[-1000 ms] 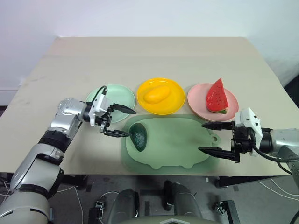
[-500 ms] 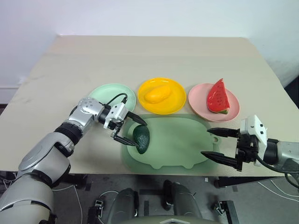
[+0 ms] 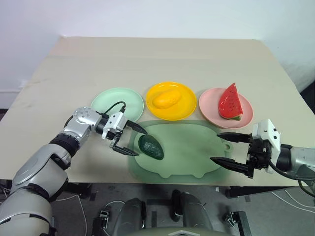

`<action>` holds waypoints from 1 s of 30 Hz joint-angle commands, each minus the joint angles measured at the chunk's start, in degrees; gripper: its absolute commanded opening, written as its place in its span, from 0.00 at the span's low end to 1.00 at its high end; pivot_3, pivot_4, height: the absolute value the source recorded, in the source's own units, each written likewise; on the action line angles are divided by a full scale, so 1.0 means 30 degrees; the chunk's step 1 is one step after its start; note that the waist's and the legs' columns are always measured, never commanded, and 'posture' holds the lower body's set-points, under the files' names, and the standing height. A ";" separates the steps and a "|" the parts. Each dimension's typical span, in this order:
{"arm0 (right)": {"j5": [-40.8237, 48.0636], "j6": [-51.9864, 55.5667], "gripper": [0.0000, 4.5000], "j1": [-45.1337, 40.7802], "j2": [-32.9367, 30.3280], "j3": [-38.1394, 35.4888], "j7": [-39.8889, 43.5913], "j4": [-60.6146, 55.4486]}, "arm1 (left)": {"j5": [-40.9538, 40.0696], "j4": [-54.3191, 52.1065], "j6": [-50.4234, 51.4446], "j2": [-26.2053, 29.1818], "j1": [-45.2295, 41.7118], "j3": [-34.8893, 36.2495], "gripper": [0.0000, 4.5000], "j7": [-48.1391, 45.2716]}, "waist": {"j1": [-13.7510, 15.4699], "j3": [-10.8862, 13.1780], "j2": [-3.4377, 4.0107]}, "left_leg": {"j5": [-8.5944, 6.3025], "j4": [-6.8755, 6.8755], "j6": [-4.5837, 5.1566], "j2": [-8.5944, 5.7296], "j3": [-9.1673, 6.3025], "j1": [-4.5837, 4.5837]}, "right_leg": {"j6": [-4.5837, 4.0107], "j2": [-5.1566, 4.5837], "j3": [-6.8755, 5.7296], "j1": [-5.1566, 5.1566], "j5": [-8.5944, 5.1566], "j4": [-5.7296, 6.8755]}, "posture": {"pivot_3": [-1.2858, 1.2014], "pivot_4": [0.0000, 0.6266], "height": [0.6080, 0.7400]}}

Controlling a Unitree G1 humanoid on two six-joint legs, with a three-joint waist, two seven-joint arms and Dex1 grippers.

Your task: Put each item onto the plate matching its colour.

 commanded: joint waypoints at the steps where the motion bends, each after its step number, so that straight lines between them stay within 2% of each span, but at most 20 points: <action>1: 0.0354 -0.0022 1.00 -0.0486 -0.0264 0.0193 0.0044 0.0037 | -0.0049 -0.0731 0.0102 0.0292 0.0171 0.1175 1.00 -0.0063 | 0.0008 0.0000 0.0000 | 0.0000 0.0000 0.0000 0.0001 0.0000 0.0002 | -0.0001 0.0000 0.0000 0.0002 0.0000 0.0000 | 0.52 0.24 0.95; 20: 0.0366 -0.0016 1.00 -0.1322 -0.0126 0.1130 -0.0174 0.0465 | 0.2530 -0.4428 0.2798 -0.0555 0.2477 0.4416 1.00 -0.0063 | 0.0004 0.0001 -0.0001 | 0.0000 0.0008 0.0002 -0.0002 0.0003 0.0004 | 0.0001 0.0002 -0.0001 0.0004 0.0002 0.0009 | 0.52 0.24 0.95; 29: 0.0517 0.0116 1.00 -0.1181 -0.0043 0.1126 -0.0497 0.0426 | 0.5383 -0.3639 0.2958 -0.2155 0.3643 0.6836 1.00 -0.0063 | 0.0007 0.0001 -0.0001 | 0.0000 0.0014 0.0002 -0.0001 0.0003 0.0007 | 0.0001 0.0002 -0.0003 0.0010 0.0002 0.0011 | 0.52 0.24 0.95; 30: 0.0516 0.0123 1.00 -0.1156 -0.0035 0.1122 -0.0532 0.0432 | 0.5543 -0.3644 0.3030 -0.2290 0.3744 0.7067 0.96 -0.0063 | 0.0008 0.0001 -0.0001 | 0.0000 0.0014 0.0002 -0.0001 0.0003 0.0009 | 0.0001 0.0004 -0.0003 0.0010 0.0002 0.0012 | 0.52 0.24 0.95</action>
